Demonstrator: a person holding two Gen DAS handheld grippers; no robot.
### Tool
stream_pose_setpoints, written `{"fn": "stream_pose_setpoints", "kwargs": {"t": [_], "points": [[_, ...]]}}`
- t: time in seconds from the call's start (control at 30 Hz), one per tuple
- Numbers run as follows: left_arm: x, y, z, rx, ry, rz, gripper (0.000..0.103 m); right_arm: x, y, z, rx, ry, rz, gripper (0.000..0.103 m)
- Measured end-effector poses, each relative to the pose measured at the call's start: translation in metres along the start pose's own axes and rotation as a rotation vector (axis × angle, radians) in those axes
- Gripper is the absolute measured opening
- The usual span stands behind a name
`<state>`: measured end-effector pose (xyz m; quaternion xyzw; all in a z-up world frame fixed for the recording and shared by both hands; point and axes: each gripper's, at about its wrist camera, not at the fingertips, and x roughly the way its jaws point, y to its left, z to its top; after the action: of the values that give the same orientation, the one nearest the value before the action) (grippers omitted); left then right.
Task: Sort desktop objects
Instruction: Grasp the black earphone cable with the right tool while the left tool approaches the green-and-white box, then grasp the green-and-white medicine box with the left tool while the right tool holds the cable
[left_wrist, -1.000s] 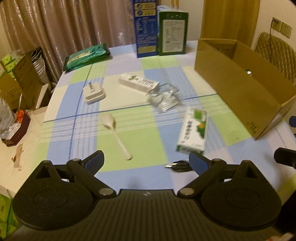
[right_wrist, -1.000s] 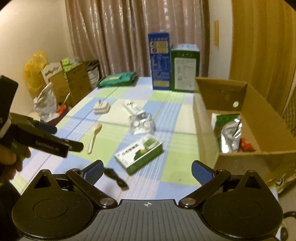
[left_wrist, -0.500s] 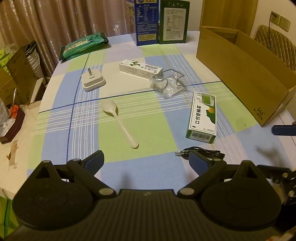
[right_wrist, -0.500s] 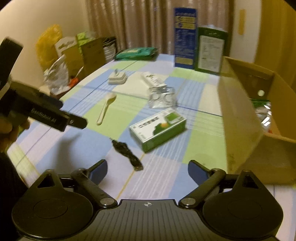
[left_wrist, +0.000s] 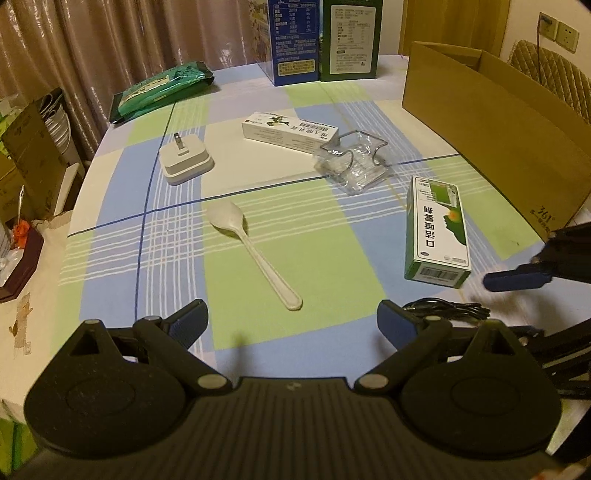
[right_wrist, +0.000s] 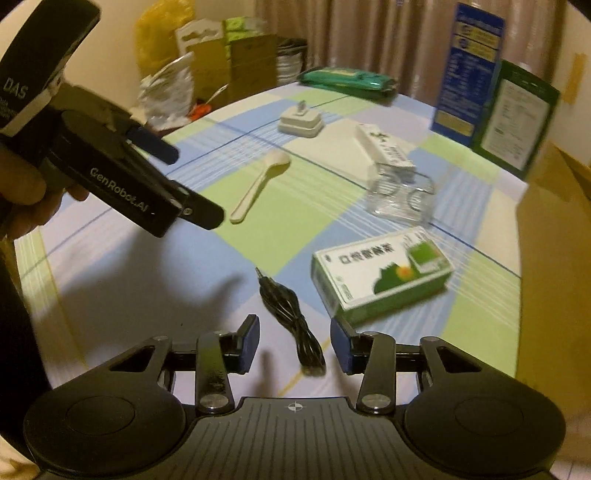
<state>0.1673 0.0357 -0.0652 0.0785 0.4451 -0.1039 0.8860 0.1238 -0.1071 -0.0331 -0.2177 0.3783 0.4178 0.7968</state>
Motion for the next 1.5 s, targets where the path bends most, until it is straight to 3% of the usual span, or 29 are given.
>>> {"fn": "stream_pose_setpoints", "kwargs": {"t": [0.3, 0.47, 0.53, 0.7, 0.83, 1.03, 1.23, 1.4, 1.5], "points": [[0.017, 0.002, -0.006, -0.024, 0.003, -0.043, 0.096, 0.034, -0.001, 0.008, -0.064, 0.059, 0.02, 0.03], [0.022, 0.0, -0.009, -0.022, 0.012, -0.067, 0.096, 0.033, 0.002, 0.006, -0.058, 0.064, 0.027, 0.014], [0.023, -0.001, -0.01, -0.016, 0.013, -0.07, 0.096, 0.031, 0.003, 0.004, -0.048, 0.066, 0.024, 0.012], [0.023, -0.006, -0.014, 0.032, 0.01, -0.059, 0.096, 0.016, -0.002, -0.009, 0.053, 0.072, 0.015, 0.012], [0.022, -0.01, -0.014, 0.044, 0.005, -0.078, 0.096, -0.003, -0.015, -0.028, 0.145, 0.069, -0.041, 0.012], [0.02, -0.033, -0.005, 0.078, -0.035, -0.195, 0.096, -0.023, -0.053, -0.051, 0.36, 0.046, -0.178, 0.012], [0.034, -0.072, 0.017, 0.176, -0.068, -0.223, 0.095, -0.028, -0.073, -0.055, 0.44, 0.006, -0.237, 0.012], [0.059, -0.101, 0.031, 0.216, -0.033, -0.241, 0.083, -0.029, -0.081, -0.061, 0.484, -0.014, -0.248, 0.012], [0.071, -0.115, 0.035, 0.231, 0.006, -0.209, 0.063, -0.031, -0.083, -0.064, 0.496, -0.022, -0.245, 0.012]]}}
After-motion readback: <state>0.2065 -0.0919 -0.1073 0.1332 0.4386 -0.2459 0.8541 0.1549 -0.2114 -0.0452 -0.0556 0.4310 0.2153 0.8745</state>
